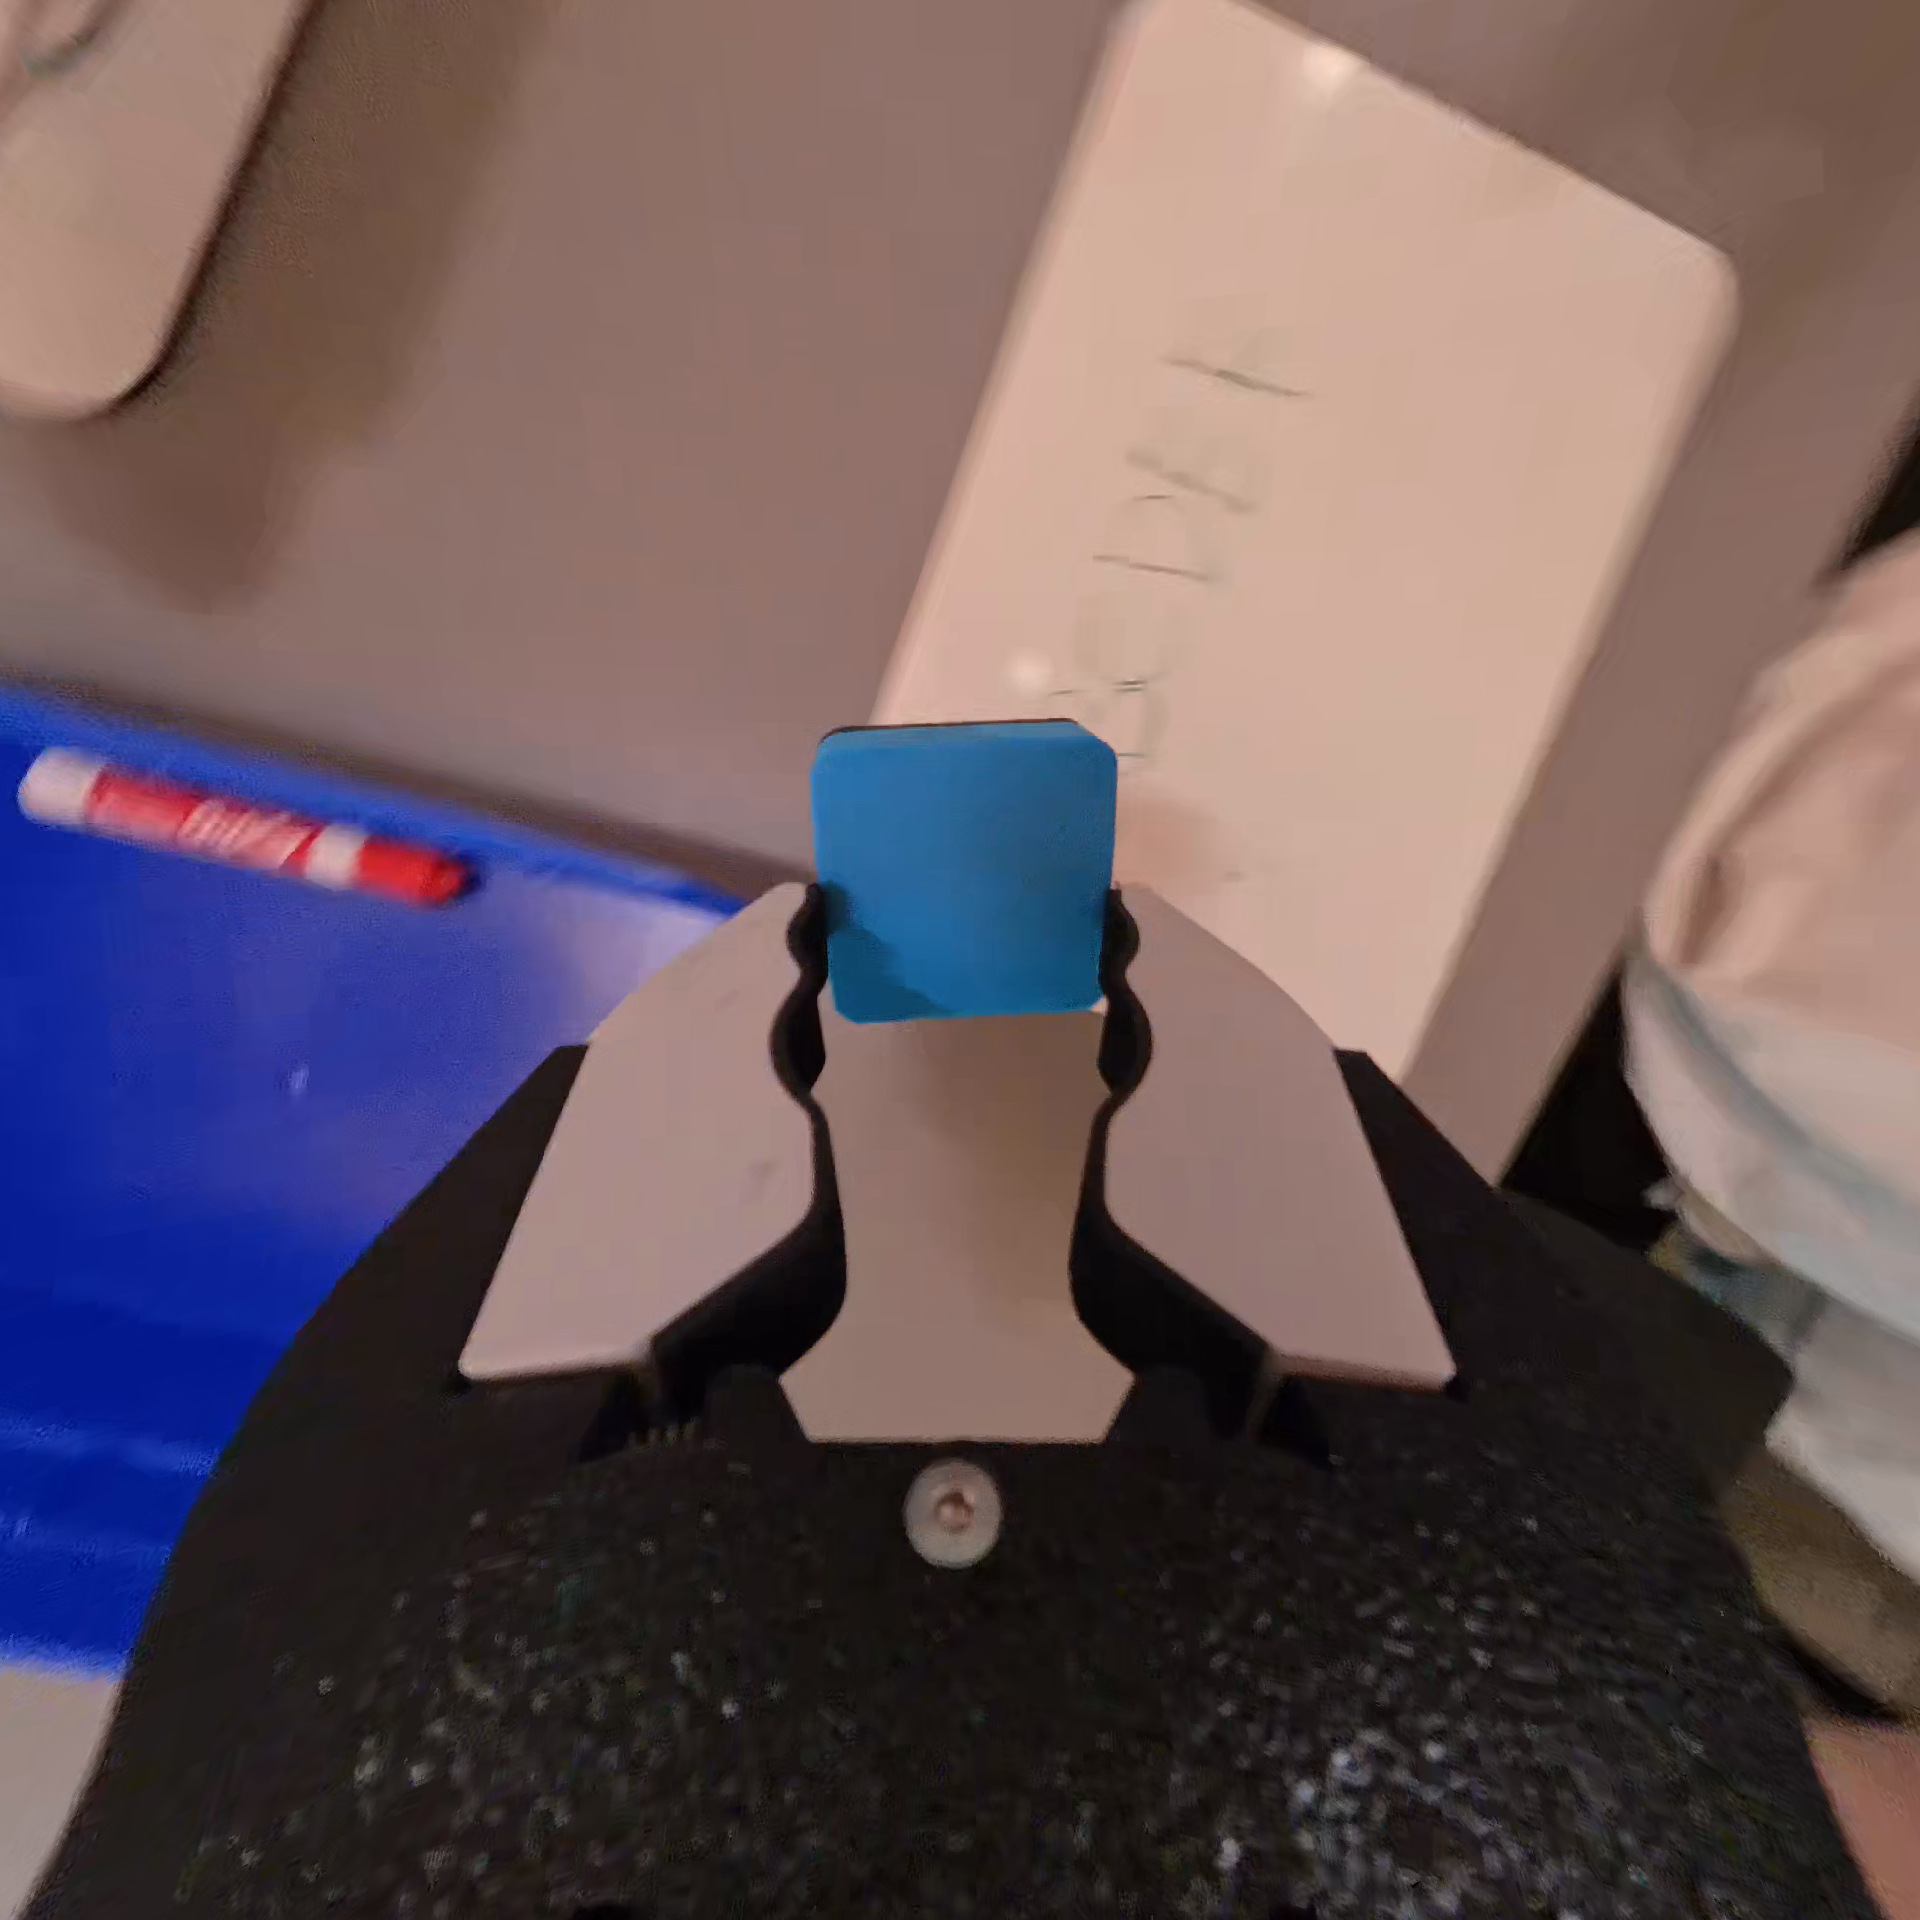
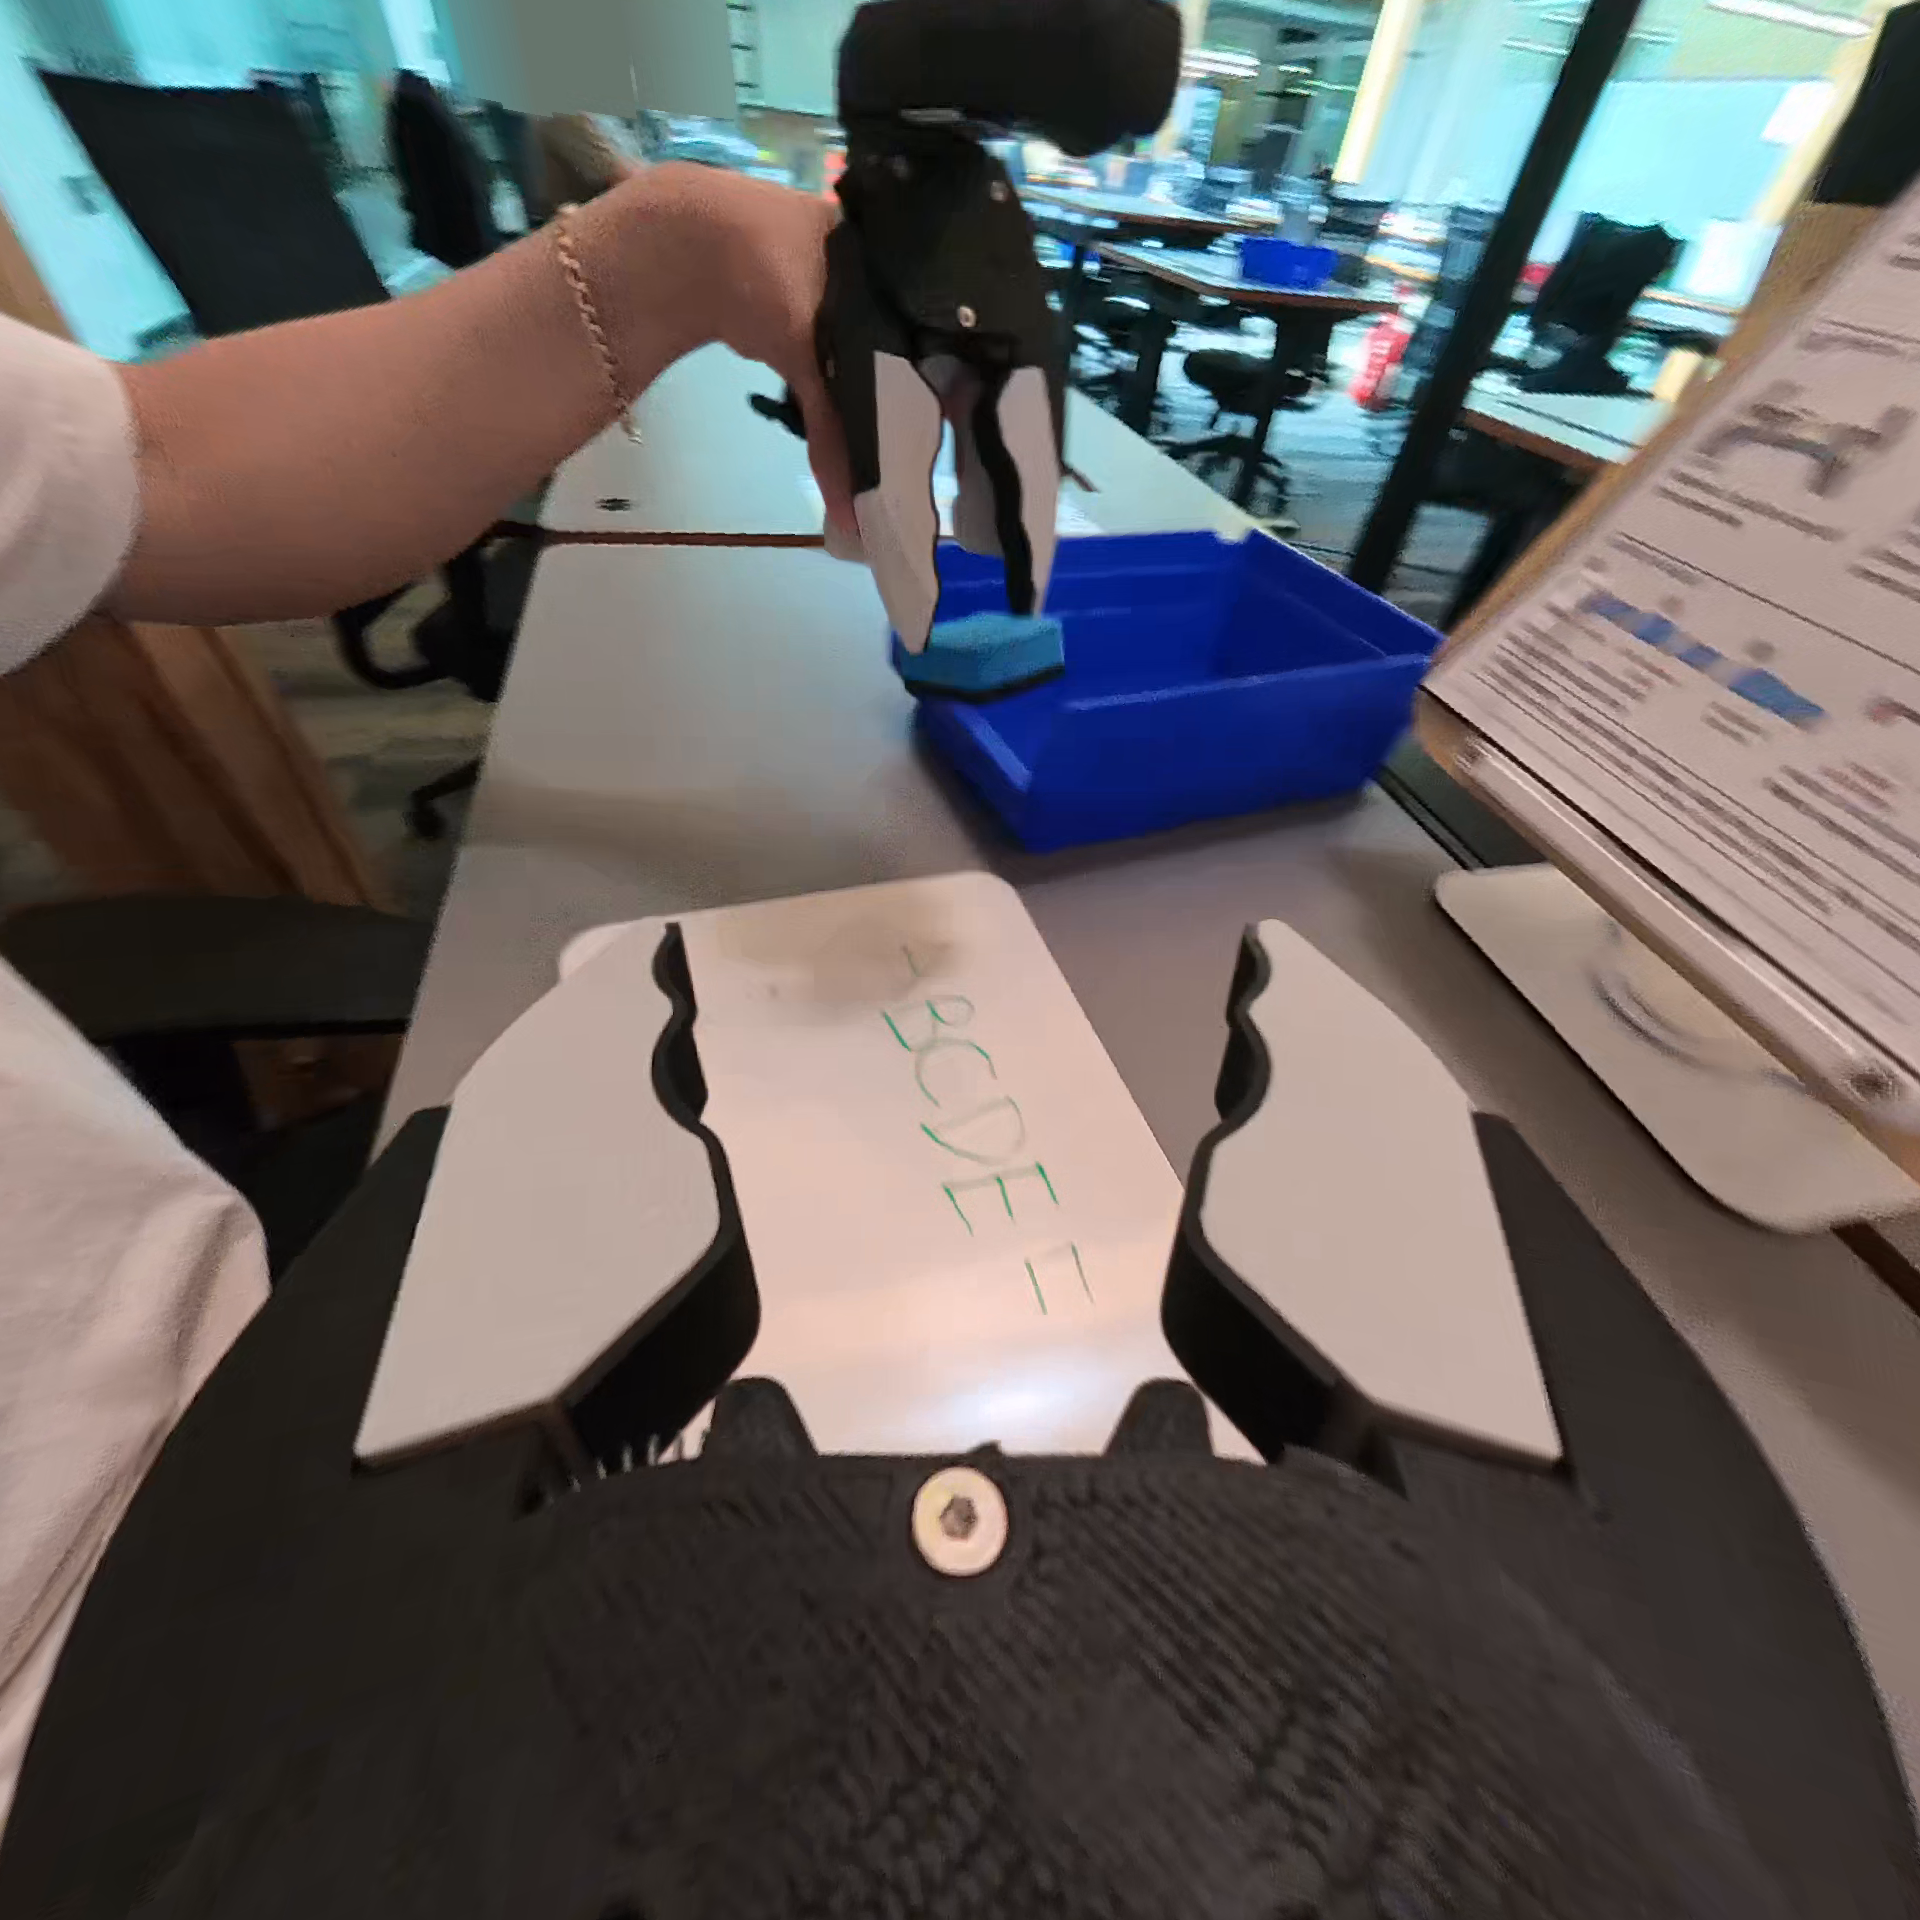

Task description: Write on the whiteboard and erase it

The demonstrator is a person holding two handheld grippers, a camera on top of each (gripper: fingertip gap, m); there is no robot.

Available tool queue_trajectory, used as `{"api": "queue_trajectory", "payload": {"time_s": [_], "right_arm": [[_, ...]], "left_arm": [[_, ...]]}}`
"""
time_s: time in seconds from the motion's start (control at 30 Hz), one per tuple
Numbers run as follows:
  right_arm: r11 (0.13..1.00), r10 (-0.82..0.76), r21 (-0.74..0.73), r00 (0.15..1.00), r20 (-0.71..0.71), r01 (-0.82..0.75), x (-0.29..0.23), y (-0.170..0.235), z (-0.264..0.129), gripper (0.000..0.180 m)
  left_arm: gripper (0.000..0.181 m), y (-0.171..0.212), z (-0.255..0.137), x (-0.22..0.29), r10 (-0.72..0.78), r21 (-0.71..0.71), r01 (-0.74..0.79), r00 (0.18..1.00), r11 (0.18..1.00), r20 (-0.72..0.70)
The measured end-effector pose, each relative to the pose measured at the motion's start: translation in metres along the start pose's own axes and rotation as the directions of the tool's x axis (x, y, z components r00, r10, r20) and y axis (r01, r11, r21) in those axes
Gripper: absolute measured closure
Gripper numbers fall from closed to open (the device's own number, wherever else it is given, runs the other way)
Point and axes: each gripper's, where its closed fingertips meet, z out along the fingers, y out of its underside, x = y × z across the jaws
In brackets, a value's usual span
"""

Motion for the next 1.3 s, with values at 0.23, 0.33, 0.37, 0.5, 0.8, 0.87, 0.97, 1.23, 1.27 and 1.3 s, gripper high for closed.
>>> {"api": "queue_trajectory", "payload": {"time_s": [0.23, 0.33, 0.37, 0.5, 0.8, 0.87, 0.97, 1.23, 1.27, 1.3], "right_arm": [[0.993, -0.051, -0.091, 0.961, 0.271, 0.078, -0.04, 0.001, 0.073, 0.099], [0.989, -0.064, -0.106, 0.954, 0.293, 0.099, -0.051, 0.012, 0.086, 0.107], [0.989, -0.066, -0.109, 0.953, 0.297, 0.102, -0.053, 0.015, 0.087, 0.11], [0.99, -0.061, -0.106, 0.955, 0.289, 0.095, -0.056, 0.02, 0.088, 0.128], [0.977, 0.024, -0.21, 0.962, 0.271, 0.034, -0.051, 0.037, 0.093, 0.115], [0.973, 0.022, -0.227, 0.954, 0.3, 0.049, -0.055, 0.04, 0.095, 0.121], [0.969, 0.01, -0.24, 0.953, 0.304, 0.066, -0.057, 0.044, 0.099, 0.124], [0.963, 0.017, -0.264, 0.969, 0.247, 0.051, -0.046, 0.055, 0.096, 0.125], [0.961, 0.029, -0.273, 0.974, 0.227, 0.035, -0.041, 0.059, 0.095, 0.125], [0.964, 0.04, -0.267, 0.981, 0.19, 0.012, -0.033, 0.061, 0.093, 0.125]], "left_arm": [[0.131, -0.024, 0.022, 0.101, 0.345, -0.117, -0.355, 0.933, 0.928, -0.1], [0.131, -0.03, 0.029, 0.118, 0.378, -0.108, -0.392, 0.917, 0.914, -0.128], [0.131, -0.031, 0.031, 0.119, 0.372, -0.112, -0.386, 0.919, 0.916, -0.129], [0.131, -0.034, 0.04, 0.12, 0.327, -0.114, -0.344, 0.933, 0.932, -0.149], [0.131, -0.036, 0.047, 0.126, 0.328, -0.088, -0.346, 0.929, 0.934, -0.168], [0.131, -0.037, 0.047, 0.128, 0.333, -0.083, -0.351, 0.927, 0.933, -0.175], [0.131, -0.033, 0.048, 0.126, 0.336, -0.104, -0.356, 0.926, 0.929, -0.172], [0.13, -0.037, 0.055, 0.12, 0.298, -0.013, -0.302, 0.947, 0.953, -0.117], [0.129, -0.039, 0.054, 0.115, 0.28, 0.015, -0.28, 0.956, 0.96, -0.082], [0.128, -0.04, 0.052, 0.11, 0.257, 0.048, -0.254, 0.965, 0.966, -0.056]]}}
